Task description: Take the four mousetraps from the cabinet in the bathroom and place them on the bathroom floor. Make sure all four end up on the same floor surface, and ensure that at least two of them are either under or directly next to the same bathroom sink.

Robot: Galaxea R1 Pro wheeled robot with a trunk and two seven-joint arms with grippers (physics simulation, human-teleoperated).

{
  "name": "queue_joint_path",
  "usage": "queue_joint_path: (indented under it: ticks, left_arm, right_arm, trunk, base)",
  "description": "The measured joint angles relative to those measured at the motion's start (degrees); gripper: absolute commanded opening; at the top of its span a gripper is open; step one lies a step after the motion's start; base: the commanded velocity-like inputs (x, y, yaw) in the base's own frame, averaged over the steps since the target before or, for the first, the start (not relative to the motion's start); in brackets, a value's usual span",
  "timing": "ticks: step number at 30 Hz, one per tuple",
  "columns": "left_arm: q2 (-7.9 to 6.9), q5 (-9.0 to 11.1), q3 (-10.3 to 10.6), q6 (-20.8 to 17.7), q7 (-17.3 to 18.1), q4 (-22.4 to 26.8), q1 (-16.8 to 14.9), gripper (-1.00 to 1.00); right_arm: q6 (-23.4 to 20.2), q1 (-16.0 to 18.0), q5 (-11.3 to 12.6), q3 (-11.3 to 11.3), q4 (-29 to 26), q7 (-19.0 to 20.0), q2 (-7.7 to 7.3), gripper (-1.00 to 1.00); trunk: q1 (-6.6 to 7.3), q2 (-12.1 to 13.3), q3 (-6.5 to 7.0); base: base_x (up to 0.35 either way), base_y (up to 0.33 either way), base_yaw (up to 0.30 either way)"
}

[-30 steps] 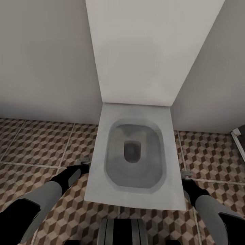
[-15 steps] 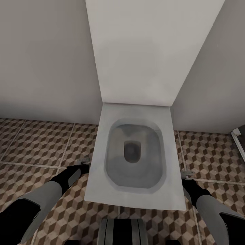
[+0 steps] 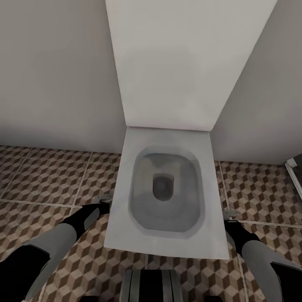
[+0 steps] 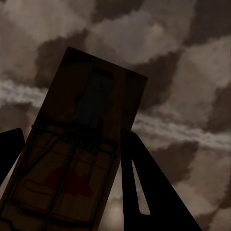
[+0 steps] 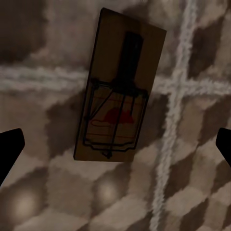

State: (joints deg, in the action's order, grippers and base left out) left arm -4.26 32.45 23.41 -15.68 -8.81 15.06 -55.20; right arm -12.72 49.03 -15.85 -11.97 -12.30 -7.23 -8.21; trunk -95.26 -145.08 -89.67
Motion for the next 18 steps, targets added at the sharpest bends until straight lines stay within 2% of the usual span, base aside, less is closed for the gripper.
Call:
queue_joint_path:
  ticks: [18]
  left_arm:
    - [0.01,0.0,0.02,-0.04,0.0,0.02,0.0,-1.0]
  right_arm:
    - [0.21,0.0,-0.08,0.0,-0.09,0.09,-0.08,1.0]
  trunk:
    - [0.0,0.0,0.0]
  base:
    - [0.0,0.0,0.0]
